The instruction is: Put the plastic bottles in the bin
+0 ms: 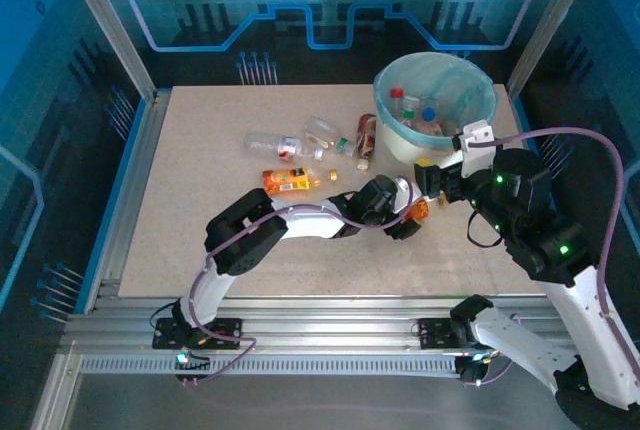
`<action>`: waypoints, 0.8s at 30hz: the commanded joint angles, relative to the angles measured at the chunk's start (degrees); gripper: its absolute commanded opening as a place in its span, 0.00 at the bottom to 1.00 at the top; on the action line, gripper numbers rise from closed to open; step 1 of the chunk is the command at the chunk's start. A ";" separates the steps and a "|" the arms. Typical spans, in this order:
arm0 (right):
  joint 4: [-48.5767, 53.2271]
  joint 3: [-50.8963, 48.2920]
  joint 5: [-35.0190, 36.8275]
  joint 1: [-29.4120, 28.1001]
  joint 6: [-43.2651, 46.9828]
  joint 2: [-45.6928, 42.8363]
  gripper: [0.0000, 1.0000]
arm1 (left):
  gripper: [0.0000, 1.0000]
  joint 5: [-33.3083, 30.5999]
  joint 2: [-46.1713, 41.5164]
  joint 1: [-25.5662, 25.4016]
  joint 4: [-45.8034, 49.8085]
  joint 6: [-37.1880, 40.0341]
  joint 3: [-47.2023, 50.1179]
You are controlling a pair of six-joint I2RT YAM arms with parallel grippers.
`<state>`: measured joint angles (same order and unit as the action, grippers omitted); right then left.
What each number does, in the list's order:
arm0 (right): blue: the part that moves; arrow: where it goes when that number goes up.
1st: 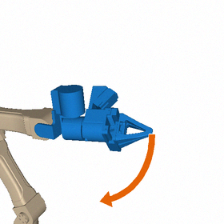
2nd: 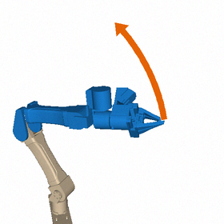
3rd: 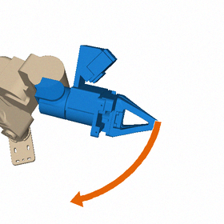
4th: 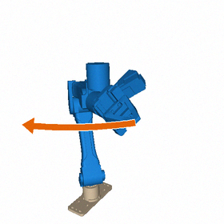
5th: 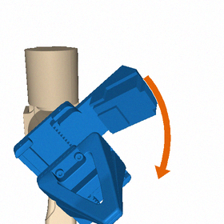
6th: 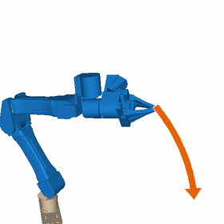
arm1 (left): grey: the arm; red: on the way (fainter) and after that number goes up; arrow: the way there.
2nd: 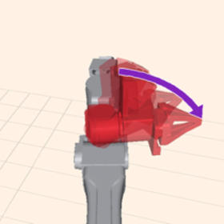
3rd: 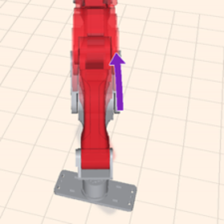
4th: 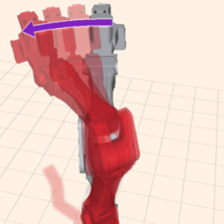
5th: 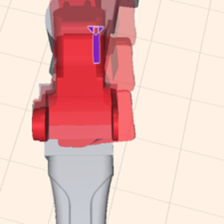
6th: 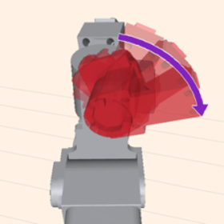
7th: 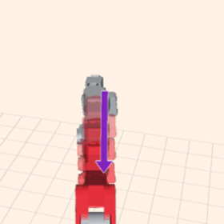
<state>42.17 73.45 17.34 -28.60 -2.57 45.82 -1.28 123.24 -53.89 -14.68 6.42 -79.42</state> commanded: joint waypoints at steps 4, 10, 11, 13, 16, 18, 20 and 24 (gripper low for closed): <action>-0.51 -0.42 0.82 -0.40 1.14 -1.00 0.95 | 0.88 1.02 2.16 0.19 3.01 1.04 -3.35; -0.84 -0.68 1.55 -0.32 1.60 -1.23 0.97 | 0.85 1.29 3.23 0.21 4.99 1.93 -3.67; -1.01 -0.76 1.75 -0.31 1.63 -1.18 0.97 | 0.83 1.31 3.33 0.23 4.84 2.00 -3.43; -1.04 -0.68 1.66 -0.32 1.61 -0.99 0.97 | 0.81 1.30 3.50 0.22 4.70 2.24 -3.12; -1.36 -0.59 1.69 -0.29 1.70 -0.74 0.97 | 0.77 1.28 3.40 0.25 4.75 2.70 -2.85; -1.38 -0.42 1.69 -0.32 1.74 -0.58 0.97 | 0.72 1.24 2.91 0.21 4.36 3.09 -2.42; -1.56 -0.37 1.64 -0.24 1.69 -0.56 0.97 | 0.69 1.42 2.00 0.21 2.80 3.66 -1.10; -1.52 -0.24 1.64 -0.23 1.58 -0.47 0.97 | 0.63 3.67 -1.13 0.19 -0.07 4.60 2.74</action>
<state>41.98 73.10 17.98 -28.60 -1.45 45.54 -0.21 125.58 -53.78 -12.75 9.37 -79.40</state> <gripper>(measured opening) 0.967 0.641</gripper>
